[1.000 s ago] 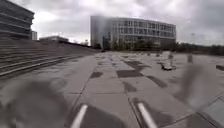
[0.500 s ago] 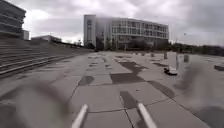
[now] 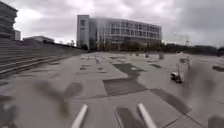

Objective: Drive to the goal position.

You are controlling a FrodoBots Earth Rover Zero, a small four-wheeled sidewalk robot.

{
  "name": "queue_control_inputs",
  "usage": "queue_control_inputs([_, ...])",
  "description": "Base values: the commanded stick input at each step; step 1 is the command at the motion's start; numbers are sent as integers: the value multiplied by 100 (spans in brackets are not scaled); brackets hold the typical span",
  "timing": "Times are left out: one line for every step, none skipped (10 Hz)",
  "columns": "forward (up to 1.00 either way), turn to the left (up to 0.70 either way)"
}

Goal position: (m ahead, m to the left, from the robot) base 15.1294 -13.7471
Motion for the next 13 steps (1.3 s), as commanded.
queue_control_inputs([100,-27])
queue_control_inputs([100,-27])
queue_control_inputs([100,-27])
queue_control_inputs([100,-27])
queue_control_inputs([100,-27])
queue_control_inputs([100,-27])
queue_control_inputs([100,-27])
queue_control_inputs([100,-27])
queue_control_inputs([100,-27])
queue_control_inputs([100,-27])
queue_control_inputs([100,-27])
queue_control_inputs([100,-27])
queue_control_inputs([100,-27])
